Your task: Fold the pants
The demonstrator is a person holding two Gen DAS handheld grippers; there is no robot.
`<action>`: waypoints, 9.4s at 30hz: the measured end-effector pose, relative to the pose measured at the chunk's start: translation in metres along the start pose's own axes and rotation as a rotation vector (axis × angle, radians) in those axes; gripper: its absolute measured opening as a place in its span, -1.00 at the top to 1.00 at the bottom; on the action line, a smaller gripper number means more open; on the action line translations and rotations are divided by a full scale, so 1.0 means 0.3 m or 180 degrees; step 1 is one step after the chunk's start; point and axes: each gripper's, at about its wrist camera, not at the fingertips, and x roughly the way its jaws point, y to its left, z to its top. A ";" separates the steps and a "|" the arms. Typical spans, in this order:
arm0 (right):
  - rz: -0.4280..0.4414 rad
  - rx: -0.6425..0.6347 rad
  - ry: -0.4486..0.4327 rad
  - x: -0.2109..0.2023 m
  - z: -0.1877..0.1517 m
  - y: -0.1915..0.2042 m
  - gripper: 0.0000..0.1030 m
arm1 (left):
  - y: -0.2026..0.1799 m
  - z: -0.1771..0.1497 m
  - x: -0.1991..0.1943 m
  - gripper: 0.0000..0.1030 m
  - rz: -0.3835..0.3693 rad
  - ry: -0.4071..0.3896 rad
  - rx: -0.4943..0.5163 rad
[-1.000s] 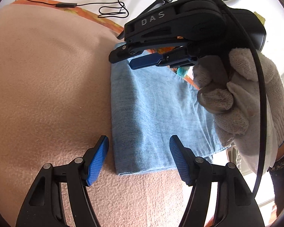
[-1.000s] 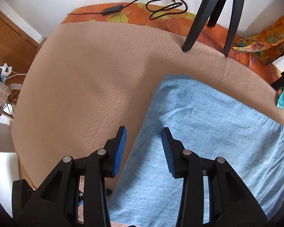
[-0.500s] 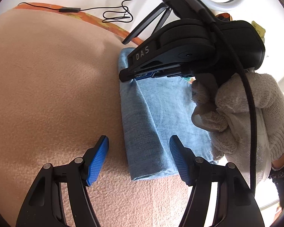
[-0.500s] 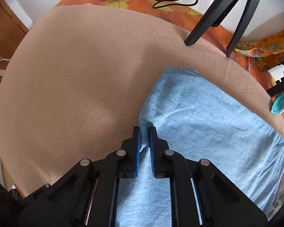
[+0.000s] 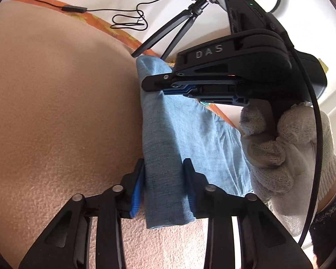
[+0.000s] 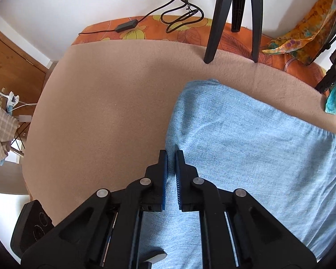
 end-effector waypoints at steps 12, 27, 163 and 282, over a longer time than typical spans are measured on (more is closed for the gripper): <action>-0.0360 -0.0272 0.0039 0.002 0.129 0.056 -0.13 | -0.038 -0.025 -0.070 0.73 0.0009 -0.0143 0.0246; -0.1108 -0.0655 0.0317 0.163 0.163 0.134 0.44 | -0.109 -0.059 -0.101 0.73 0.0070 -0.0207 0.0499; 0.0347 0.0415 -0.0801 -0.303 -0.167 -0.578 0.85 | -0.477 -0.183 0.080 0.86 -0.0395 0.0697 0.1431; 0.0313 0.1331 -0.0935 -0.418 -0.603 -1.559 -0.62 | -0.494 0.076 0.641 -0.23 -0.0081 0.1079 0.0549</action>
